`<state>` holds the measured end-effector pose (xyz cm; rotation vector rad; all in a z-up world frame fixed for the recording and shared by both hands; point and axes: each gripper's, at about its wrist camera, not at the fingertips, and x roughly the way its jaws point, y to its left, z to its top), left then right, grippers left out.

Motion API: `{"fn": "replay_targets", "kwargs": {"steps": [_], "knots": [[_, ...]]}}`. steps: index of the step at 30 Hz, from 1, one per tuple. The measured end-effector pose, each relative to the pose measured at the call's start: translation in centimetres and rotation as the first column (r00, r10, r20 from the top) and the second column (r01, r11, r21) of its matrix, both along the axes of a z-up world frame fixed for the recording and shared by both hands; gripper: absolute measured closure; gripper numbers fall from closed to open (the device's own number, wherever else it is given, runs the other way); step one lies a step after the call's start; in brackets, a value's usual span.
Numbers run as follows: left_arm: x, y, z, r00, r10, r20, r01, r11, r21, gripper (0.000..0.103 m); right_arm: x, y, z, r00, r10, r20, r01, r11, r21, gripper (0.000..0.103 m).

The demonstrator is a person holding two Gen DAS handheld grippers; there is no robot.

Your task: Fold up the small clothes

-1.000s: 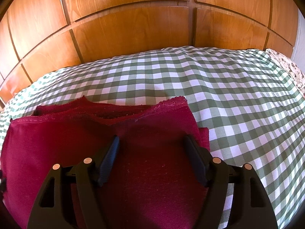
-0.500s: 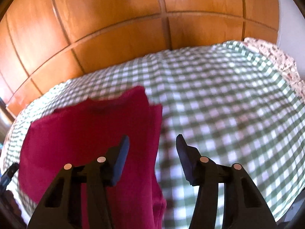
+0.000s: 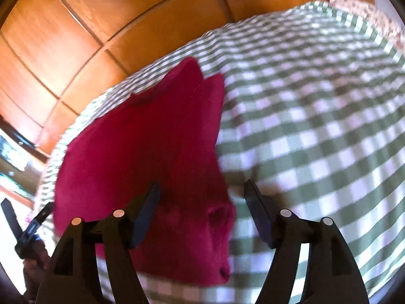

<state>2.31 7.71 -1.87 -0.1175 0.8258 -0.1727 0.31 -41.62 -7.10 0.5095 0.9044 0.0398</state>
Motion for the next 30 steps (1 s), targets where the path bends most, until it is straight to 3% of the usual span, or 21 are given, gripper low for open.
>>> {"fn": "replay_targets", "kwargs": {"steps": [3,7,13,15,18,25,30], "knots": [[-0.3,-1.4,0.1,0.999,-0.050,0.016,0.050,0.999,0.015,0.026,-0.7,0.3,-0.4,1.000,0.018,0.015,-0.019,0.998,0.059,0.035],[0.5,-2.8,-1.4,0.997,-0.072,-0.034,0.073,0.996,0.048,0.027,-0.5,1.9,-0.5,0.998,0.058,0.028,-0.060,0.995,0.081,0.036],[1.1,-3.1,-2.1,0.996,-0.071,-0.051,0.074,0.996,0.047,0.023,0.1,3.2,-0.4,0.998,0.049,0.024,-0.051,0.994,0.091,0.066],[1.3,-3.1,-2.0,0.996,-0.071,-0.055,0.073,0.997,0.036,0.023,0.2,3.7,0.1,0.999,0.045,0.028,-0.048,0.995,0.085,0.071],[1.3,-2.6,-1.8,0.995,-0.073,-0.067,0.073,0.997,-0.011,0.024,0.4,4.8,1.8,0.996,0.058,0.070,-0.063,0.996,0.065,0.074],[2.1,1.2,-1.3,0.990,-0.061,-0.124,0.029,0.969,-0.245,0.034,1.1,8.9,6.8,0.966,0.159,0.202,-0.169,0.985,0.035,0.075],[2.0,2.3,-0.8,0.991,-0.074,-0.113,0.039,0.958,-0.284,0.037,3.0,13.3,8.7,0.937,0.254,0.240,-0.262,0.965,0.002,0.076]]}}
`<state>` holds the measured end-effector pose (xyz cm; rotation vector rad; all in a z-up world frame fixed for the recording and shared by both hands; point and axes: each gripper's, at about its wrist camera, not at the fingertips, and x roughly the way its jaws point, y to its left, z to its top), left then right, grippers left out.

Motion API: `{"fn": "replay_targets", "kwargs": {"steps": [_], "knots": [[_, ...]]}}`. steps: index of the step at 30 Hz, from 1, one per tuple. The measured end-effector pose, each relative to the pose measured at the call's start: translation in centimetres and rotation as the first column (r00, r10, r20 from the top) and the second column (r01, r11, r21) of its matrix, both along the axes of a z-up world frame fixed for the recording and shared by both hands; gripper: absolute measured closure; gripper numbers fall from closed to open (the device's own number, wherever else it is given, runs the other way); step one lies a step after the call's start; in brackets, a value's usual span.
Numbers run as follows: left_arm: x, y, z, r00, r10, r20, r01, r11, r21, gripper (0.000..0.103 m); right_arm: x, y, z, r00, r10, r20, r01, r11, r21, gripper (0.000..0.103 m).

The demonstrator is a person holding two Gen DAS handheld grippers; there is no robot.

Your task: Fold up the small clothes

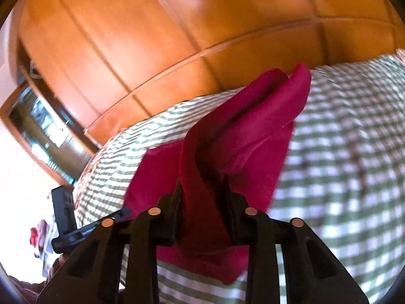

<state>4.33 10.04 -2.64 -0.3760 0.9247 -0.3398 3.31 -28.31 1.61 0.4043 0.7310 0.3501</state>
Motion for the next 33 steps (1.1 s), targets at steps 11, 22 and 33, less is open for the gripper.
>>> {"fn": "replay_targets", "kwargs": {"steps": [11,22,33], "knots": [[0.9,4.3,1.0,0.999,-0.025,-0.030,0.017,0.965,-0.262,0.036,3.2,12.7,-0.4,0.964,0.265,-0.001,-0.265,0.963,-0.056,0.078],[3.8,4.8,-0.2,0.979,-0.156,-0.128,0.070,0.859,-0.508,0.024,1.1,17.7,-4.5,0.926,0.375,-0.041,-0.377,0.911,-0.167,0.080],[6.1,0.3,-1.1,0.964,-0.186,-0.188,0.069,0.864,-0.498,0.023,-0.1,15.4,-4.4,0.946,0.323,0.023,-0.318,0.940,-0.126,0.080]]}}
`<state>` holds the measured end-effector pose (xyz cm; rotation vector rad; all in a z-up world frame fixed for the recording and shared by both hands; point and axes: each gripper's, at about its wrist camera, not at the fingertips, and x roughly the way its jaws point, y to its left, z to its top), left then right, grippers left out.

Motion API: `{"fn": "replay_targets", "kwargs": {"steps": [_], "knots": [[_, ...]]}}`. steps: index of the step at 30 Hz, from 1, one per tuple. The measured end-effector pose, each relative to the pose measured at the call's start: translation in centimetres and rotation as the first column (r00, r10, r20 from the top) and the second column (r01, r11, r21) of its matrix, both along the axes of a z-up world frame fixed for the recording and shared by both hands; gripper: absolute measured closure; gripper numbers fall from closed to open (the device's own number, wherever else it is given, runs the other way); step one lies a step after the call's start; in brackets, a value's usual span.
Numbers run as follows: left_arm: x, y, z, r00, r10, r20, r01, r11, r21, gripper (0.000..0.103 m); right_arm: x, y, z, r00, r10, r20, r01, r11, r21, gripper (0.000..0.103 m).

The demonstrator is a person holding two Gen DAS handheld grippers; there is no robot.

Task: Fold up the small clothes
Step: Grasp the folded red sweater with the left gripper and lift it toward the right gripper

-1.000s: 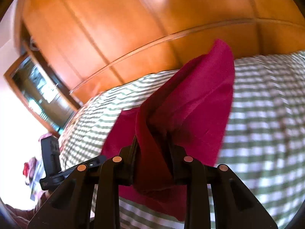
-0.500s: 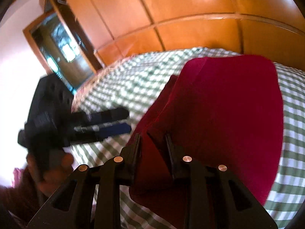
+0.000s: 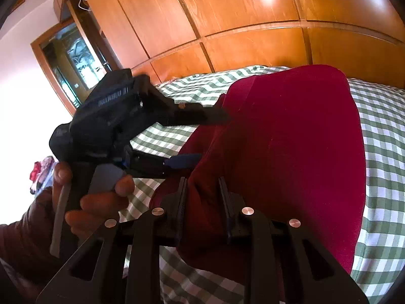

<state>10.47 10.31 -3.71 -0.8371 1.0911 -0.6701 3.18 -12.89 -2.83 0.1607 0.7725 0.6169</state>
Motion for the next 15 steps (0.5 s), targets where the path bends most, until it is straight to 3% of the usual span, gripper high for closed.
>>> {"fn": "replay_targets", "kwargs": {"steps": [3,4,5,6,7,9,15], "knots": [[0.5,-2.1,0.8,0.999,-0.032,0.013,0.031,0.995,0.092,0.032,0.1,0.2,-0.3,1.000,-0.004,0.001,0.004,1.000,0.010,0.080],[0.7,-2.9,0.9,0.999,-0.046,0.018,0.043,0.992,0.118,0.043,-0.1,0.1,-0.2,1.000,-0.001,0.008,0.001,1.000,0.012,0.080],[0.8,-2.7,1.3,0.999,-0.048,0.021,0.044,0.989,0.144,0.065,-0.2,0.2,-0.1,1.000,0.001,0.013,-0.001,1.000,0.011,0.080],[0.9,-3.1,1.4,0.999,-0.048,0.026,0.043,0.982,0.186,0.076,-0.3,0.0,0.1,1.000,0.001,0.018,-0.001,1.000,0.012,0.076],[1.1,-3.5,1.7,0.998,-0.049,0.041,0.039,0.975,0.216,0.078,-0.4,-0.4,0.3,1.000,0.001,0.019,-0.001,1.000,0.021,0.060],[0.9,-3.5,2.6,0.997,-0.032,0.073,0.014,0.971,0.238,0.081,-0.7,-1.5,0.8,1.000,0.012,0.005,-0.013,0.998,0.064,0.040],[0.3,-3.4,7.0,0.979,-0.048,0.200,-0.014,0.955,0.298,0.083,-2.3,-8.3,3.0,0.995,-0.098,0.016,0.096,0.988,0.120,0.036]]}}
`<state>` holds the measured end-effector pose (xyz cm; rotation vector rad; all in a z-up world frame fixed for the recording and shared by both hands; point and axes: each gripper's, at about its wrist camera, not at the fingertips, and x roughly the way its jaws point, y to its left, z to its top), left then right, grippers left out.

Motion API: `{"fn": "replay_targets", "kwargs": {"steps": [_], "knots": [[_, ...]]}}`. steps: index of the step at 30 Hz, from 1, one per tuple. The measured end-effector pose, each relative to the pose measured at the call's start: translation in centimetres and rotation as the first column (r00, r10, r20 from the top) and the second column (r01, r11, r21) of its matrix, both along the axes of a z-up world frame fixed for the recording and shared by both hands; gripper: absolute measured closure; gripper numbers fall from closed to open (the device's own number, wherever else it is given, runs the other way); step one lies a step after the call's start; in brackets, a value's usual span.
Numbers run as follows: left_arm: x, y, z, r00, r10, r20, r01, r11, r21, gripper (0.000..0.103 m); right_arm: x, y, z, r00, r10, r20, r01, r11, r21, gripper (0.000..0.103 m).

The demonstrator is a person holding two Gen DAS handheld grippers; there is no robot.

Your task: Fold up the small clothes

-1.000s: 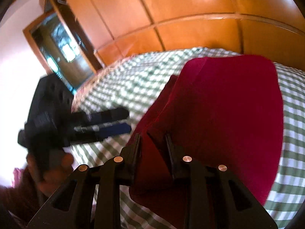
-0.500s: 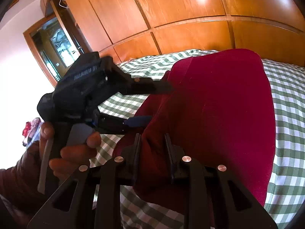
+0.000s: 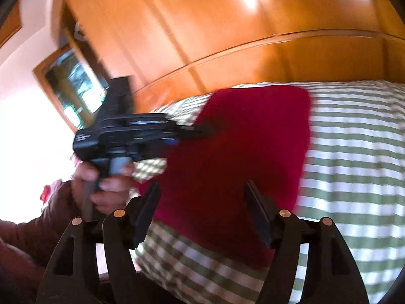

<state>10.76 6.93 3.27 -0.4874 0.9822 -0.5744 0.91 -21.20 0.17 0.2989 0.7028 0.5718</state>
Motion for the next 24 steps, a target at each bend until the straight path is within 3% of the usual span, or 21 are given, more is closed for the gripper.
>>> {"fn": "replay_targets", "kwargs": {"steps": [2,4,8,10,16,18,21,23,24], "knots": [[-0.3,0.5,1.7,0.999,-0.014,0.046,0.012,1.000,0.027,0.083,-0.4,-2.2,-0.3,0.998,-0.059,-0.010,0.059,0.998,-0.030,0.038],[-0.6,0.8,3.2,0.996,-0.022,0.090,0.015,0.997,0.070,0.083,-0.4,-2.8,-0.7,0.996,-0.083,-0.025,0.082,0.995,-0.051,0.051],[-1.2,2.5,4.3,0.991,-0.013,0.137,-0.007,0.989,0.150,0.083,-0.5,-0.7,-1.0,0.999,-0.050,-0.008,0.049,0.995,-0.091,0.051],[-1.1,3.5,3.2,0.993,0.017,0.120,-0.039,0.982,0.185,0.083,-0.4,1.4,-1.2,1.000,-0.008,0.004,0.008,0.992,-0.125,0.059],[-0.4,6.3,-4.0,0.993,0.115,-0.024,-0.104,0.958,0.268,0.082,1.6,7.0,-4.6,0.998,0.054,-0.039,-0.063,0.953,-0.296,0.059],[-0.8,6.3,-5.5,0.991,0.133,-0.012,-0.124,0.948,0.293,0.079,1.2,8.3,-5.6,0.998,0.056,-0.024,-0.061,0.928,-0.368,0.059],[-1.7,6.4,-5.3,0.985,0.171,0.006,-0.166,0.947,0.276,0.077,0.6,9.1,-6.0,0.998,0.069,0.012,-0.056,0.893,-0.447,0.059],[-2.3,6.2,-4.5,0.974,0.222,0.048,-0.225,0.916,0.331,0.060,0.6,9.1,-5.7,0.996,0.094,-0.003,-0.085,0.886,-0.457,0.058],[-2.6,6.1,-4.2,0.971,0.228,0.069,-0.238,0.905,0.353,0.058,0.9,8.6,-5.2,0.994,0.108,-0.029,-0.110,0.896,-0.430,0.056]]}}
